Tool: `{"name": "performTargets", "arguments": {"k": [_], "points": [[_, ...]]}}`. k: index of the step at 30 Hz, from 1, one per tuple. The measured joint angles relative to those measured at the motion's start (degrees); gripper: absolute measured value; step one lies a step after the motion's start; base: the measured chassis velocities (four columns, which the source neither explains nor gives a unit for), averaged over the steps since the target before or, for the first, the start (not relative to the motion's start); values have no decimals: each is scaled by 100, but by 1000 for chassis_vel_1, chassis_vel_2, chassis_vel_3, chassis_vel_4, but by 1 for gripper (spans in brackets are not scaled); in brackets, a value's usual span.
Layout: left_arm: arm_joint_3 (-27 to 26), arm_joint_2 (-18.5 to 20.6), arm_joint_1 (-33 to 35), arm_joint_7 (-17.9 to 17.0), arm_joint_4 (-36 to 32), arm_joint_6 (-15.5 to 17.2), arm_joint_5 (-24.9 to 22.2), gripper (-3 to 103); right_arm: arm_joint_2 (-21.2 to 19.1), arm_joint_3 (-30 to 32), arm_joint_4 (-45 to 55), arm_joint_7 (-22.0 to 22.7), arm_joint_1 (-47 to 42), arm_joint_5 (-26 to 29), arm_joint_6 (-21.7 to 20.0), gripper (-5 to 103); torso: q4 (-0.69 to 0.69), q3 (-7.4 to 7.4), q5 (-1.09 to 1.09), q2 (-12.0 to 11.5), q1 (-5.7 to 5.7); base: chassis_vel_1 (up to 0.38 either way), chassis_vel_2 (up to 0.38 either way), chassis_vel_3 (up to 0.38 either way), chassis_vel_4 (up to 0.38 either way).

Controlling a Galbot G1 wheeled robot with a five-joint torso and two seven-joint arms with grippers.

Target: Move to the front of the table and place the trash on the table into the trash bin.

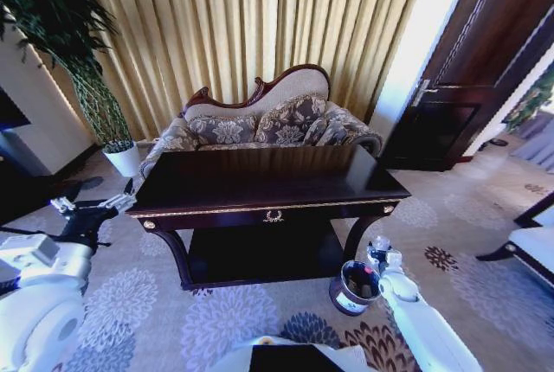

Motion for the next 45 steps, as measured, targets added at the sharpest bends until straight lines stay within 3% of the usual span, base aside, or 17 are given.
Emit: {"name": "performTargets", "arguments": {"k": [1, 2, 6, 29, 40, 45], "points": [[0, 2, 0, 0, 0, -4, 0, 100, -5, 5, 16, -2, -14, 0, 1, 77, 0, 0, 0, 0, 0, 0, 0, 0, 0], [18, 0, -5, 1, 0, -27, 0, 100, -17, 20, 90, -4, -53, 64, 3, 88, -1, 0, 0, 0, 0, 0, 0, 0, 0], [48, -3, -21, 3, 0, -47, -1, 100, -33, 58, 209, -5, -102, 145, 5, 97, 0, 0, 0, 0, 0, 0, 0, 0, 0], [11, 38, -39, 29, 0, -21, -146, 100, 3, 246, 534, 8, -344, 313, -13, 100, 0, 0, 2, 0, 0, 0, 0, 0, 0], [145, -126, -40, 40, 1, -10, -176, 100, -58, 676, 3517, -187, -1674, 1002, 69, 100, 0, 0, -1, 0, 0, 0, 0, 0, 0], [203, -169, -67, 41, 1, -10, -186, 100, -104, 629, 5039, -116, -2138, 1037, -258, 100, 0, 0, -1, 0, 0, 0, 0, 0, 0]]}}
